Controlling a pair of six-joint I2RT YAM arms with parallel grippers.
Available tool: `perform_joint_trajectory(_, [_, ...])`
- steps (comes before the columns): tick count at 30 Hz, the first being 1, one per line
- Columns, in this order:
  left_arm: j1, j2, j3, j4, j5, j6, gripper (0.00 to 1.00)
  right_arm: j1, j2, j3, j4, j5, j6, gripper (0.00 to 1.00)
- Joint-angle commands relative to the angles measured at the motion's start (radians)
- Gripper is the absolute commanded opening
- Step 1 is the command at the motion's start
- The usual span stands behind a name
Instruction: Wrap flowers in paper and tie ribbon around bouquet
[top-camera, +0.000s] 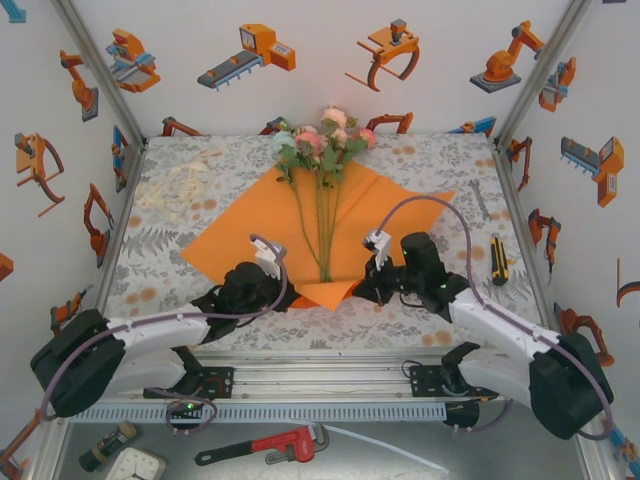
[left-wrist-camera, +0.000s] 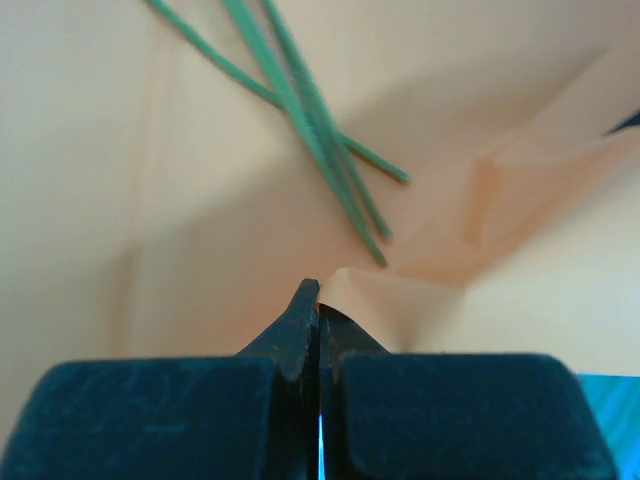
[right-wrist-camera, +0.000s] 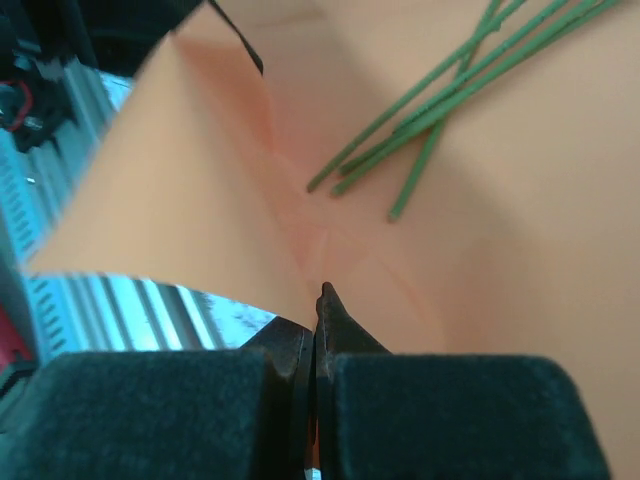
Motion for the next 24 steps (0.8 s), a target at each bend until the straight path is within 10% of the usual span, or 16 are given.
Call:
perform_joint_trajectory(1, [-0.066, -0.097, 0.010, -0.188, -0.028, -0.029, 0.00, 0.039, -0.093, -0.037, -0.054, 0.046, 0.151, 0.00])
perform_joint_trajectory(10, [-0.099, -0.326, -0.041, -0.331, -0.189, -0.050, 0.00, 0.054, -0.208, -0.080, -0.125, 0.186, 0.253, 0.00])
perform_joint_trajectory(24, [0.029, -0.024, 0.065, -0.154, -0.279, -0.060, 0.00, 0.013, 0.110, 0.048, 0.032, 0.413, 0.176, 0.04])
